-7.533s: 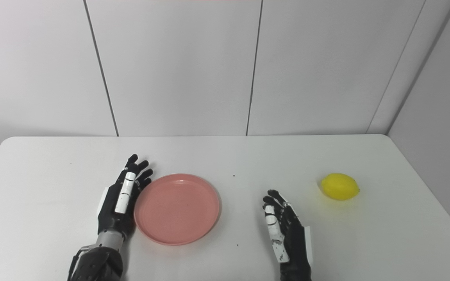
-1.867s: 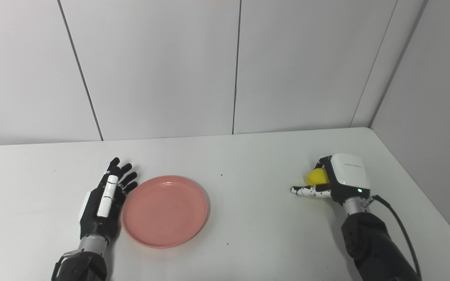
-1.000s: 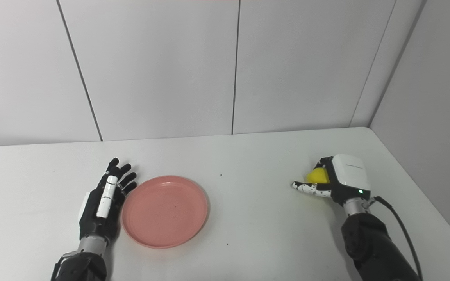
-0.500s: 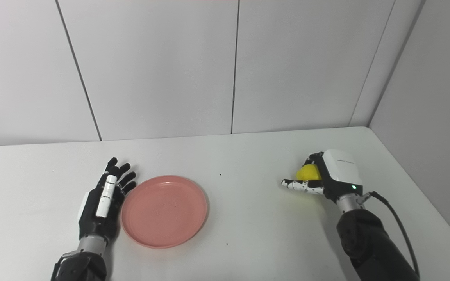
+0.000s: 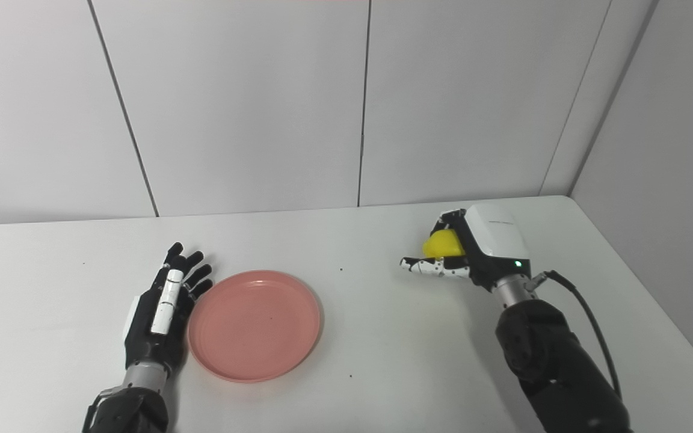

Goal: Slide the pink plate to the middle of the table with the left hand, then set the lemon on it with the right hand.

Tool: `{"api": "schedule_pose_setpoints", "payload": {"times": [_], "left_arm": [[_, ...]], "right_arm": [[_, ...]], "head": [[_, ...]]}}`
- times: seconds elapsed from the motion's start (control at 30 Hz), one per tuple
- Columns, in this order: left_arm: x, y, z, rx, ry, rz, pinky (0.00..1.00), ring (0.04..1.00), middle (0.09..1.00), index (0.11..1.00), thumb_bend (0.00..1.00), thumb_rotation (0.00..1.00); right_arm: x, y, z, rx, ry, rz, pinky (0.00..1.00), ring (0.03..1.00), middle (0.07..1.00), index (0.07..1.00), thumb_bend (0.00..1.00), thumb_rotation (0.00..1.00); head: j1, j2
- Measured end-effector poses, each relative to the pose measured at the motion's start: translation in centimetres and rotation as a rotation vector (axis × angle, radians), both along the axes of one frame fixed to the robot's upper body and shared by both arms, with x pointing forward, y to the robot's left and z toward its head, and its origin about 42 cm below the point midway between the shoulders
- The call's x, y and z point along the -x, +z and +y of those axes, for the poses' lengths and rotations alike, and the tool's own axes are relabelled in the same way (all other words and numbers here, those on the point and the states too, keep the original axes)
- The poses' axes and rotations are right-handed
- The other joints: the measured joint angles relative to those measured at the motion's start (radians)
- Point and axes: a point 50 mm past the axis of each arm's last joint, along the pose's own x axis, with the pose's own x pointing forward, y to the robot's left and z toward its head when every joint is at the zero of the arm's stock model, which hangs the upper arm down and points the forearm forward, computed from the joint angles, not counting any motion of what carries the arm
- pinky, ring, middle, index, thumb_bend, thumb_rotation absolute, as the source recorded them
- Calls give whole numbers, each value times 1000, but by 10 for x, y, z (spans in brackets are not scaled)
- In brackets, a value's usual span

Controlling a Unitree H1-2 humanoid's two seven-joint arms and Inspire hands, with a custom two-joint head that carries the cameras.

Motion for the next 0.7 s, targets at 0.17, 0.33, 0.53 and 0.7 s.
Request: {"api": "schedule_pose_setpoints", "payload": {"times": [0.17, 0.33, 0.53, 0.7], "left_arm": [[0, 0, -1, 2, 0, 0, 845, 836, 863, 925, 709, 698], [0, 0, -4, -7, -5, -1, 842, 837, 869, 930, 721, 707], [1, 0, -7, -3, -6, 0, 859, 842, 876, 935, 719, 718], [0, -1, -9, -6, -11, -5, 857, 839, 868, 921, 734, 708]], "right_arm": [[0, 11, 17, 4, 53, -14, 117, 162, 217, 237, 597, 597], [-7, 17, 32, 7, 79, -35, 129, 173, 231, 248, 602, 620], [-14, 22, 50, 2, 119, -47, 122, 168, 226, 239, 599, 621], [-18, 19, 61, 10, 145, -32, 165, 217, 281, 317, 598, 665]], "head": [[15, -2], [46, -3], [63, -6], [80, -6]]}}
